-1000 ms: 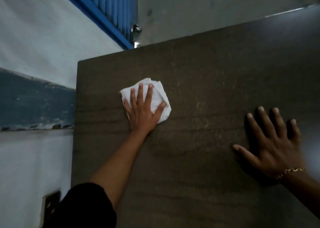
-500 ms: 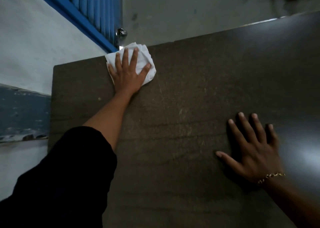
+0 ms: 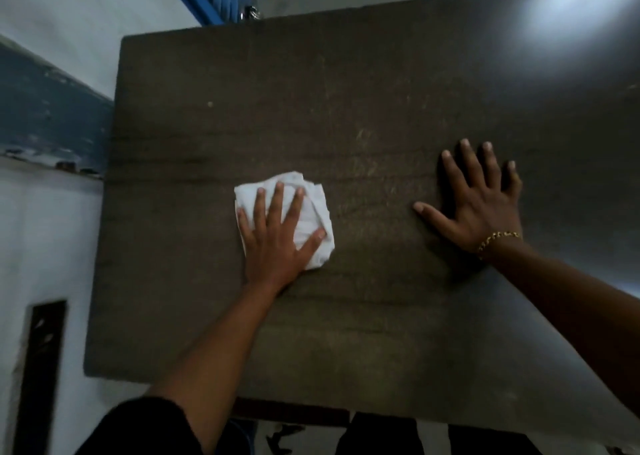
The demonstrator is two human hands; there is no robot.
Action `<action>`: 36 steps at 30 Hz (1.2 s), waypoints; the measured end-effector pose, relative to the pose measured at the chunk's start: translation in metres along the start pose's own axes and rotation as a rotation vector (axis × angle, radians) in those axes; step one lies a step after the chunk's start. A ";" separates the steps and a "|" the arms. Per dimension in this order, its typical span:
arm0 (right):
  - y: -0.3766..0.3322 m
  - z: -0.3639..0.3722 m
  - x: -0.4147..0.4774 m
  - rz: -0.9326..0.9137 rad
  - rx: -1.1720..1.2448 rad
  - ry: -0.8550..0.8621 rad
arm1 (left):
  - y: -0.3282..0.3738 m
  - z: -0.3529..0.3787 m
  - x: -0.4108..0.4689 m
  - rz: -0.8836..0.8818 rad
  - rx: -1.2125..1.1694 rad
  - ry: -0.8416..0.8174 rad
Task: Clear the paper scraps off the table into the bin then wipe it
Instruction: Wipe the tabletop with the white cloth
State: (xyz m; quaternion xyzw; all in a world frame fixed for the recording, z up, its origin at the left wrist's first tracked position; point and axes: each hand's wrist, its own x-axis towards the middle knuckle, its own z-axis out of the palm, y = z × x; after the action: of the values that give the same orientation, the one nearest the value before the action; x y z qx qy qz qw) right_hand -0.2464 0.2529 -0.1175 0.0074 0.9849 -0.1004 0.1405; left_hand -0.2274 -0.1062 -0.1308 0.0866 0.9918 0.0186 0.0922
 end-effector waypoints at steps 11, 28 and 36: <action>0.059 -0.015 0.011 0.064 -0.001 0.051 | 0.010 0.030 -0.223 -0.047 0.085 -0.156; 0.058 -0.017 0.015 0.102 0.004 0.031 | 0.043 -0.005 -0.012 -0.052 0.042 -0.098; 0.062 -0.020 0.019 0.113 -0.015 -0.014 | 0.047 -0.032 0.219 -0.001 0.031 -0.002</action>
State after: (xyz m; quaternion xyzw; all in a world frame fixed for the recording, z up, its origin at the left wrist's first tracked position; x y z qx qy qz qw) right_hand -0.2677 0.3171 -0.1159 0.0611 0.9827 -0.0849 0.1530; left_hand -0.4377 -0.0226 -0.1358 0.0876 0.9919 0.0031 0.0917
